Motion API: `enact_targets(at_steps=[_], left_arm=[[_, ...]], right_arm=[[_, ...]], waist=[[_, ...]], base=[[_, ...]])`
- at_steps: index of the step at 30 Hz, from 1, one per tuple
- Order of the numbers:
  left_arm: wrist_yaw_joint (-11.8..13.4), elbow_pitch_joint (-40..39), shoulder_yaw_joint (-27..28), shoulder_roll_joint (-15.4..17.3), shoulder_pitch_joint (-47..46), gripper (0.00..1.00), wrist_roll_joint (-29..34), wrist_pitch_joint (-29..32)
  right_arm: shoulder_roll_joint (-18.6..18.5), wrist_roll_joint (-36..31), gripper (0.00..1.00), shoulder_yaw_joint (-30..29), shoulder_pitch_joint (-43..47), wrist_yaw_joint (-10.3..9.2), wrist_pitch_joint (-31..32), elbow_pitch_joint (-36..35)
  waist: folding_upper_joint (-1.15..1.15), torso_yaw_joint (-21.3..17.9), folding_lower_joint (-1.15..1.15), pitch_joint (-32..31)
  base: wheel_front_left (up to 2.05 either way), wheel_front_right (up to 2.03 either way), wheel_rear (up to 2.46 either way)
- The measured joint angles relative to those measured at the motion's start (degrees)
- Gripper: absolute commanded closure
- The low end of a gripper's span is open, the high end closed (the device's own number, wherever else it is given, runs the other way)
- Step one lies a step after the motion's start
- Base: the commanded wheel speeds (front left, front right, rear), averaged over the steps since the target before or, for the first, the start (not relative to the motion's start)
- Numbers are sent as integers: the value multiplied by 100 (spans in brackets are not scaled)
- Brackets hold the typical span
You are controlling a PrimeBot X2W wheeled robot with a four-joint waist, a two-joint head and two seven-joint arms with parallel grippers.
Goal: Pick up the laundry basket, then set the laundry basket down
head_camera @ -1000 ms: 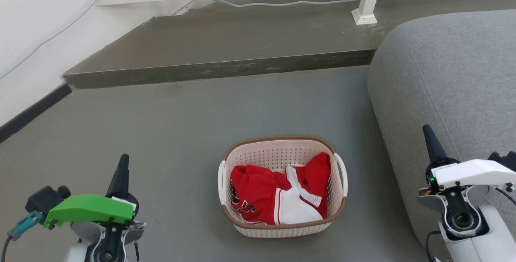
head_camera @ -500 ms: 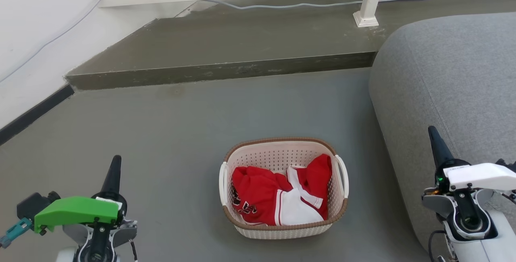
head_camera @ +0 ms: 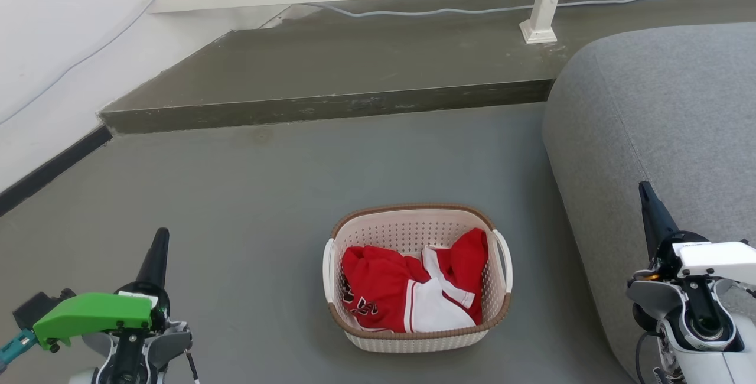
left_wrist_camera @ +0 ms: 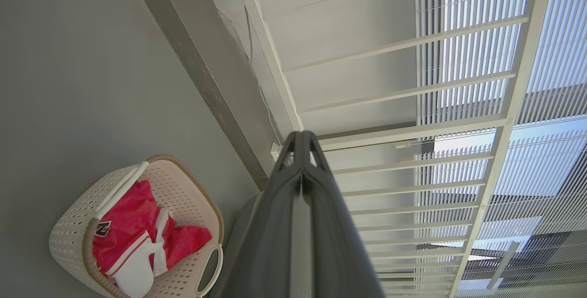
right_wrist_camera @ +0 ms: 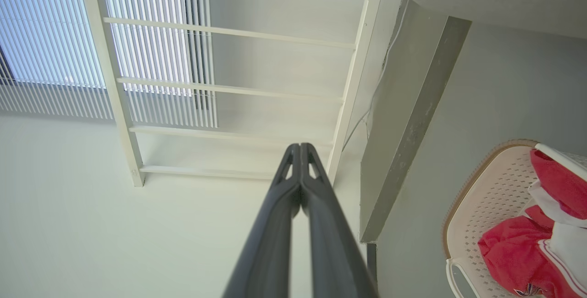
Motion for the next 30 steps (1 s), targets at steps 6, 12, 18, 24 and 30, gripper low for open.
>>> enact_targets(at_steps=[6,12,18,24,30], left_arm=[[-19,-29,118,-4,17,100,-336,87],[-23,-47,204,-7,62,100,-672,205],[-25,-55,269,-7,63,100,-869,247],[-25,-57,271,-7,64,100,-873,247],[-25,-58,271,-7,64,100,-872,247]], right_arm=[[42,316,100,-113,46,46,125,-58],[97,624,100,-231,105,47,236,-90],[119,792,100,-291,109,48,249,-123],[119,795,100,-292,110,48,249,-127],[119,795,100,-292,110,48,249,-130]], waist=[[0,12,0,-16],[0,25,0,-32],[0,29,0,-38],[0,29,0,-38],[0,29,0,-37]], base=[[0,0,0],[0,0,0],[0,0,0],[0,0,0],[0,0,0]])
